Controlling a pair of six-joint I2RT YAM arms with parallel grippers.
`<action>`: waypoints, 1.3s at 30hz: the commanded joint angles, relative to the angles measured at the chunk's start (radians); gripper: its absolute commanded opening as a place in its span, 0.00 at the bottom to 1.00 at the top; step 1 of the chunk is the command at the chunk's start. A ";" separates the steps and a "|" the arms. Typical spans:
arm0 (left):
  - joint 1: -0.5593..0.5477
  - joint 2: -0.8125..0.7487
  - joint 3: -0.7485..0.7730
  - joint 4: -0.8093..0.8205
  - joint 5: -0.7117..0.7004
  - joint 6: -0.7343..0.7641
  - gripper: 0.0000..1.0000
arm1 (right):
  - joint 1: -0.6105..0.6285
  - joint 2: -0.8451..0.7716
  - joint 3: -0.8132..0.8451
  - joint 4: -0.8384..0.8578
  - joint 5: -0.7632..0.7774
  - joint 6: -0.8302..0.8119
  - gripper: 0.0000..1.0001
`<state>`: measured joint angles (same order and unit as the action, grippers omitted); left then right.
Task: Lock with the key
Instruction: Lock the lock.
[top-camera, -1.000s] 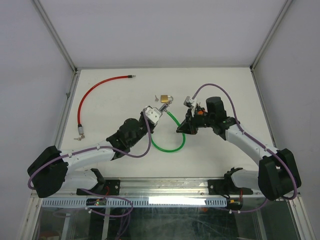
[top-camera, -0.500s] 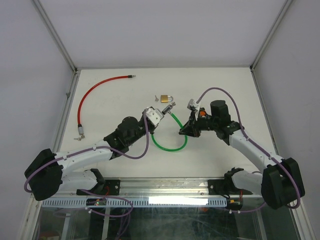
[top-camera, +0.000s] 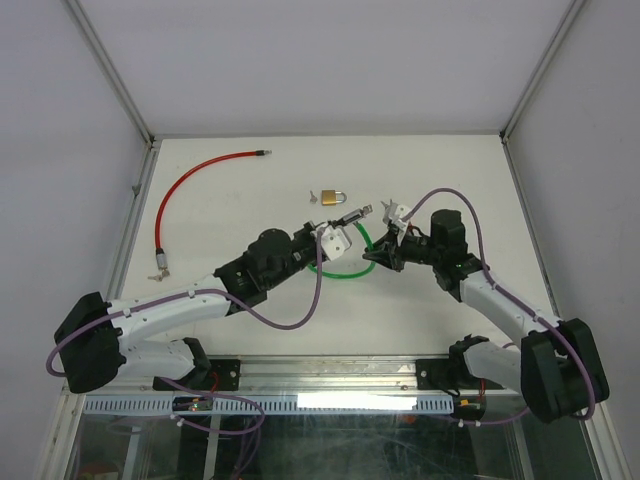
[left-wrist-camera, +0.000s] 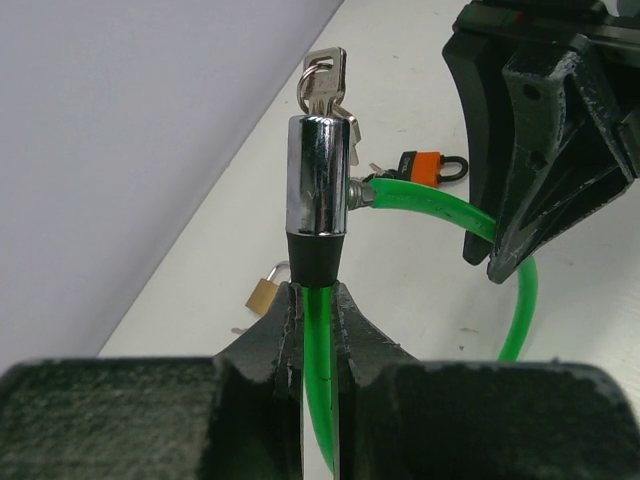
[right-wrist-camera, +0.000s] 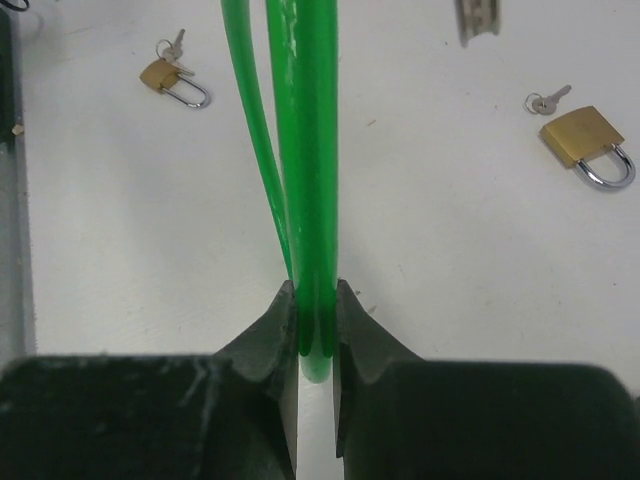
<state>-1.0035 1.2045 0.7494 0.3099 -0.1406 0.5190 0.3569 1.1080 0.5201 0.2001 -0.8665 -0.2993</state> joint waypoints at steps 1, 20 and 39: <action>-0.083 0.033 0.000 0.016 0.154 0.024 0.00 | 0.009 0.020 0.037 0.202 0.058 -0.075 0.00; -0.093 0.088 -0.053 0.046 0.066 0.075 0.00 | -0.057 0.000 0.089 -0.066 -0.070 -0.227 0.14; -0.093 0.140 -0.023 0.037 -0.006 0.075 0.00 | -0.153 -0.033 0.237 -0.583 -0.194 -0.614 0.60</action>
<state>-1.0870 1.3140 0.7174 0.4213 -0.1486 0.6205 0.2440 1.1126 0.6697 -0.1944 -0.9920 -0.7235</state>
